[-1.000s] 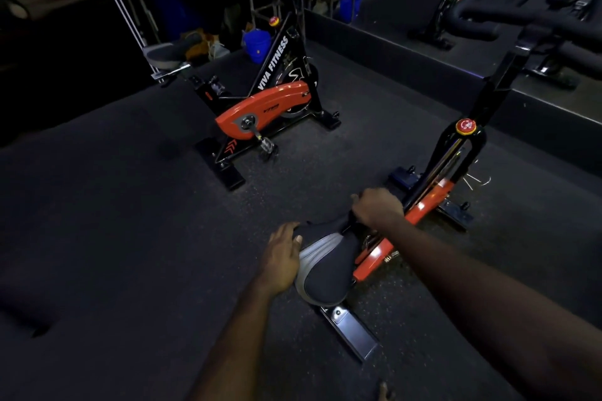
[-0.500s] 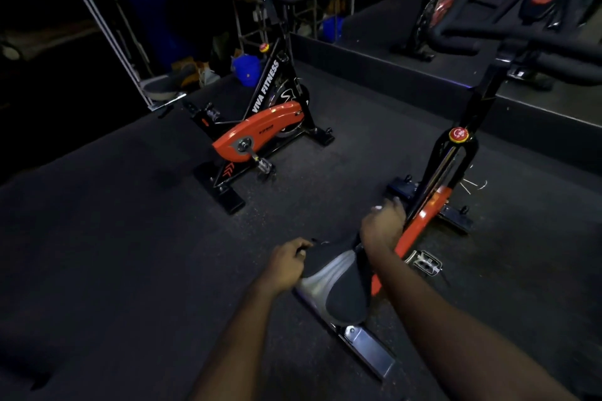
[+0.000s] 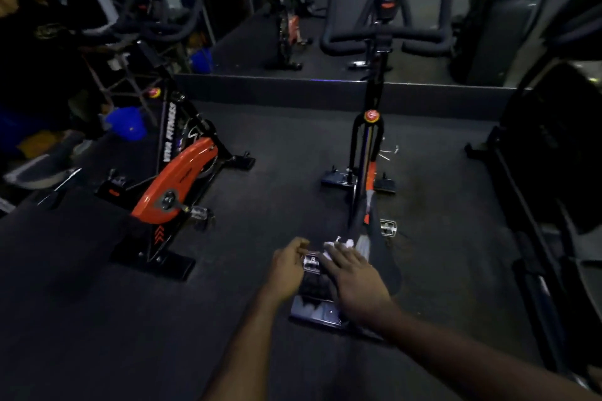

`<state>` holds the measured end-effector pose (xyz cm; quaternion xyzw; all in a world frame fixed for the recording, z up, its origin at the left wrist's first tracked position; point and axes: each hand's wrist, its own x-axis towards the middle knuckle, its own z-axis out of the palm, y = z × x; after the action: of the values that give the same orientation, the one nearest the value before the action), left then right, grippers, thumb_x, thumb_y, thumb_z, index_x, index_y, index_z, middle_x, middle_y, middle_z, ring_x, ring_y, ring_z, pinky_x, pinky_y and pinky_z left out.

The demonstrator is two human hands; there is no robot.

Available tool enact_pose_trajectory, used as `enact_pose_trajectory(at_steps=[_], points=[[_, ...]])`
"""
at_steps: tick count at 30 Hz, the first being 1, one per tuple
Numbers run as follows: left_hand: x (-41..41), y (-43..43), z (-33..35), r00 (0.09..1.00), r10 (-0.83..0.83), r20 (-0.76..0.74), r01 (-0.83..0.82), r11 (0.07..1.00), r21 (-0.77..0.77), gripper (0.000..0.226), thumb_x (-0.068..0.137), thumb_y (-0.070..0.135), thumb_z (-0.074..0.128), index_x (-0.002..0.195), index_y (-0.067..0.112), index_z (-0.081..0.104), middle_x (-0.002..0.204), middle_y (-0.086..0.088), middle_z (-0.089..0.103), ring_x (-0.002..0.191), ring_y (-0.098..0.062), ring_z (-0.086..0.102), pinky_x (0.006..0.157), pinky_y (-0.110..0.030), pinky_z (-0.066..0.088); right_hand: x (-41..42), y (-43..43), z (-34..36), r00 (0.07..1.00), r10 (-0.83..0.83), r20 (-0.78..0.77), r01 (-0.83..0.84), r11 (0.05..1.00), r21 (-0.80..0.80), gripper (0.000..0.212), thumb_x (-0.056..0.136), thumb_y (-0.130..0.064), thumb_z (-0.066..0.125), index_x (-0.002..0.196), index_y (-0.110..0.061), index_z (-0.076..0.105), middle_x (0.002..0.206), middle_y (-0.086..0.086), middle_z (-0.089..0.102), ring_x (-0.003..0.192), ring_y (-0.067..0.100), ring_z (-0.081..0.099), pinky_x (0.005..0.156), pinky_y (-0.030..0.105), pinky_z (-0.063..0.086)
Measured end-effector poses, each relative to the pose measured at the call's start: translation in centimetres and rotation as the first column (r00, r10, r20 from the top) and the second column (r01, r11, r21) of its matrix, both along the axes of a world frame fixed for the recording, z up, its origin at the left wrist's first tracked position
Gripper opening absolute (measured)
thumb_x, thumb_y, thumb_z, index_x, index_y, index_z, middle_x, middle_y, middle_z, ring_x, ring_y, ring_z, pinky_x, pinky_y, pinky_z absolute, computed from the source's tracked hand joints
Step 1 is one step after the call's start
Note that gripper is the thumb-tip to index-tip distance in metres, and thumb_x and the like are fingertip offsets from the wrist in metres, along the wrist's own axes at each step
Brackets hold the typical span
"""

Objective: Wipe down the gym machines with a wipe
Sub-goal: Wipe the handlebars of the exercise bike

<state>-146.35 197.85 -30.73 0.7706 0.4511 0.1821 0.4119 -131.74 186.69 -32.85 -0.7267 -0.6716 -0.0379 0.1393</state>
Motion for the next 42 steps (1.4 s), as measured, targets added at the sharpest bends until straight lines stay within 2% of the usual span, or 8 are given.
enact_pose_trajectory(at_steps=[3, 14, 18, 22, 29, 34, 38, 42], points=[[2.2, 1.9, 0.3, 0.997, -0.080, -0.003, 0.080, 0.997, -0.007, 0.047, 0.089, -0.015, 0.036, 0.122, 0.003, 0.065, 0.109, -0.015, 0.068, 0.098, -0.027, 0.067, 0.092, -0.031, 0.053, 0.1, 0.1, 0.5, 0.918, -0.367, -0.152, 0.362, 0.930, -0.064, 0.055, 0.099, -0.040, 0.035, 0.141, -0.012, 0.056, 0.153, 0.016, 0.046, 0.141, 0.038, 0.042, 0.118, 0.048, 0.034], [9.1, 5.8, 2.4, 0.870, -0.489, -0.053, 0.492, 0.859, 0.145, 0.050, 0.093, -0.011, 0.048, 0.135, 0.012, 0.063, 0.140, -0.006, 0.059, 0.121, -0.008, 0.052, 0.107, -0.022, 0.040, -5.4, -1.5, -1.7, 0.957, -0.286, -0.040, 0.286, 0.958, 0.009, 0.053, 0.103, -0.042, 0.040, 0.144, -0.011, 0.054, 0.160, 0.012, 0.037, 0.151, 0.031, 0.029, 0.119, 0.046, 0.021], [11.6, 6.5, 1.3, 0.707, -0.692, -0.149, 0.700, 0.653, 0.290, 0.054, 0.096, 0.003, 0.058, 0.145, 0.025, 0.054, 0.162, 0.004, 0.031, 0.144, -0.005, 0.025, 0.121, -0.023, 0.021, -4.4, -1.2, -1.3, 0.636, -0.725, -0.264, 0.748, 0.663, -0.017, 0.057, 0.106, -0.039, 0.027, 0.155, -0.011, 0.038, 0.165, 0.013, 0.024, 0.154, 0.030, 0.019, 0.123, 0.048, 0.018], [13.1, 7.1, -0.5, 0.445, -0.804, -0.394, 0.889, 0.344, 0.302, 0.050, 0.105, 0.022, 0.048, 0.154, 0.030, 0.040, 0.169, 0.001, 0.014, 0.156, -0.018, 0.007, 0.127, -0.037, 0.014, -6.7, -0.4, -1.9, 0.749, -0.648, -0.137, 0.659, 0.750, 0.056, 0.058, 0.105, -0.042, 0.036, 0.156, -0.014, 0.037, 0.167, 0.008, 0.020, 0.154, 0.027, 0.019, 0.122, 0.046, 0.018], [12.7, 9.8, -1.0, 0.208, -0.832, -0.515, 0.958, 0.068, 0.277, 0.058, 0.108, 0.024, 0.042, 0.161, 0.027, 0.018, 0.170, -0.003, 0.003, 0.157, -0.020, -0.001, 0.127, -0.034, 0.009, -13.8, 6.5, -1.5, 0.330, -0.831, -0.447, 0.939, 0.337, 0.066, 0.067, 0.105, -0.038, 0.037, 0.161, -0.007, 0.014, 0.170, 0.009, -0.006, 0.156, 0.029, -0.007, 0.126, 0.046, 0.008], [13.1, 10.8, 0.1, 0.076, -0.807, -0.585, 0.984, -0.035, 0.177, 0.066, 0.106, 0.028, 0.046, 0.162, 0.028, 0.011, 0.170, -0.003, 0.000, 0.157, -0.020, -0.001, 0.125, -0.042, 0.017, -13.6, 10.7, -1.6, -0.186, -0.495, -0.849, 0.979, -0.166, -0.118, 0.079, 0.101, -0.057, 0.034, 0.162, -0.023, -0.004, 0.163, -0.008, -0.032, 0.155, 0.021, -0.017, 0.126, 0.053, 0.013], [13.5, 10.6, 1.0, 0.036, -0.765, -0.643, 0.991, -0.056, 0.121, 0.068, 0.107, 0.031, 0.043, 0.162, 0.029, 0.005, 0.170, -0.004, -0.006, 0.157, -0.021, -0.004, 0.125, -0.046, 0.018, -14.0, 11.6, -0.9, -0.177, -0.324, -0.929, 0.977, -0.175, -0.125, 0.080, 0.102, -0.052, 0.038, 0.159, -0.026, -0.011, 0.166, -0.002, -0.024, 0.156, 0.021, -0.011, 0.125, 0.038, 0.008], [13.4, 10.3, 1.3, -0.004, -0.726, -0.687, 0.996, -0.066, 0.064, 0.066, 0.109, 0.032, 0.036, 0.161, 0.031, -0.003, 0.169, -0.001, -0.014, 0.156, -0.020, -0.011, 0.123, -0.052, 0.021, -8.9, 9.5, 1.1, -0.490, 0.092, -0.867, 0.823, -0.279, -0.495, 0.078, 0.106, -0.047, 0.039, 0.161, -0.011, -0.003, 0.163, 0.020, 0.025, 0.148, 0.036, 0.031, 0.115, 0.041, 0.029]])
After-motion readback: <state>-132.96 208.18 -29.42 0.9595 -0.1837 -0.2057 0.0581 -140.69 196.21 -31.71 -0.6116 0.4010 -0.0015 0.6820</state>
